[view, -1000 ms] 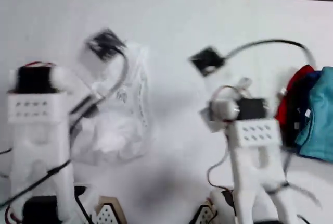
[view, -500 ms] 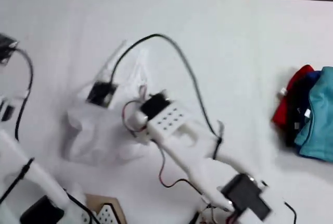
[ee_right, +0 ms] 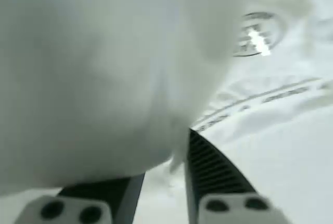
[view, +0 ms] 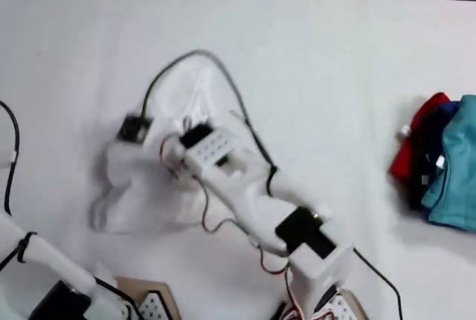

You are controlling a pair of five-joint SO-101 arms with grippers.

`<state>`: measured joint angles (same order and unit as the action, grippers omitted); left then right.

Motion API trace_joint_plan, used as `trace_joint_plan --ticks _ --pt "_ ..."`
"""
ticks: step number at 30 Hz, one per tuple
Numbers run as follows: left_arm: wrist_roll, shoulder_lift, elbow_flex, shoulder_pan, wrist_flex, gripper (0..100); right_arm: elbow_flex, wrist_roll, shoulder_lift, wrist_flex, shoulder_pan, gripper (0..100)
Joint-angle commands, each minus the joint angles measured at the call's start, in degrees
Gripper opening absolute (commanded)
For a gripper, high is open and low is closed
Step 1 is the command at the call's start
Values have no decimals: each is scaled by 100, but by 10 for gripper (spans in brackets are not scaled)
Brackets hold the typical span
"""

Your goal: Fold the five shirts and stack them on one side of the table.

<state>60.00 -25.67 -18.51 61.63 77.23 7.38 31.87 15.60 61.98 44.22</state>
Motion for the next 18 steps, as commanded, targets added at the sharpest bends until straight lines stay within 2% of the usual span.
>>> trace_joint_plan --ticks 1,6,9,15,18 --pt "53 -149 -347 44 -202 249 -1160 26 -22 -4 -426 19" --pt "53 -149 -1218 18 -624 249 -2980 35 -22 629 -840 22" --pt "44 -158 -1631 -193 -651 249 -3851 35 4 989 -840 22" --pt "18 -158 -1842 -607 -668 249 -4299 360 -31 1147 215 23" --pt "18 -158 -1851 -580 -826 249 -4360 343 -57 1657 734 46"
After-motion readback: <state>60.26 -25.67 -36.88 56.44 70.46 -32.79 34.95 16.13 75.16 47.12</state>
